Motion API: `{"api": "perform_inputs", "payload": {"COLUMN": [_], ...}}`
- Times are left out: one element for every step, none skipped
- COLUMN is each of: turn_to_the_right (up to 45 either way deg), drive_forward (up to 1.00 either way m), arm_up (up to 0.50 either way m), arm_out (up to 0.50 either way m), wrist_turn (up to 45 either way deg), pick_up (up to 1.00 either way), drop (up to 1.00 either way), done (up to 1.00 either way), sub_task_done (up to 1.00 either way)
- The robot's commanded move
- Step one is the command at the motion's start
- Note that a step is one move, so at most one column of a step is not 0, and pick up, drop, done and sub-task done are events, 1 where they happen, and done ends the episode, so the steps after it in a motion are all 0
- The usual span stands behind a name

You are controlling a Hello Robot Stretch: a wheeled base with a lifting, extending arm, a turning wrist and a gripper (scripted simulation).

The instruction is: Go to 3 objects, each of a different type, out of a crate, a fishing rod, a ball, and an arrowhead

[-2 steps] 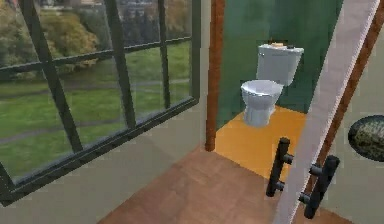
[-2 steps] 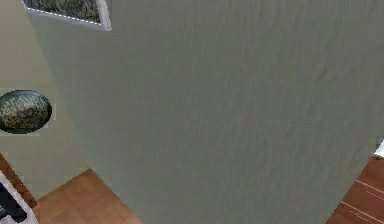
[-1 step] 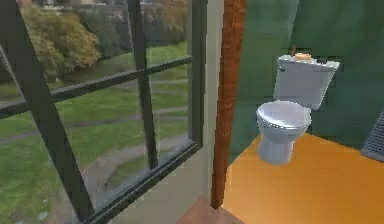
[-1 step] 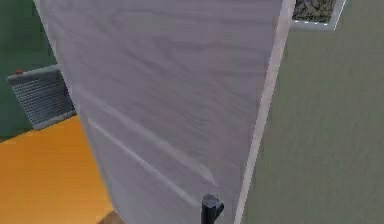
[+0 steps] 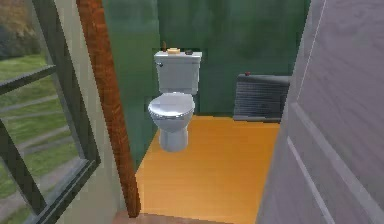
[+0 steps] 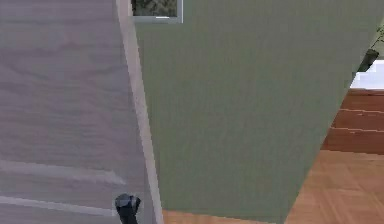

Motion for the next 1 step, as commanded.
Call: {"api": "perform_inputs", "payload": {"turn_to_the_right": [0.0], "drive_forward": [0.3], "arm_up": [0.0], "arm_out": [0.0], "wrist_turn": [0.0], "pick_up": [0.0], "drop": [0.0], "done": [0.0], "sub_task_done": [0.0]}}
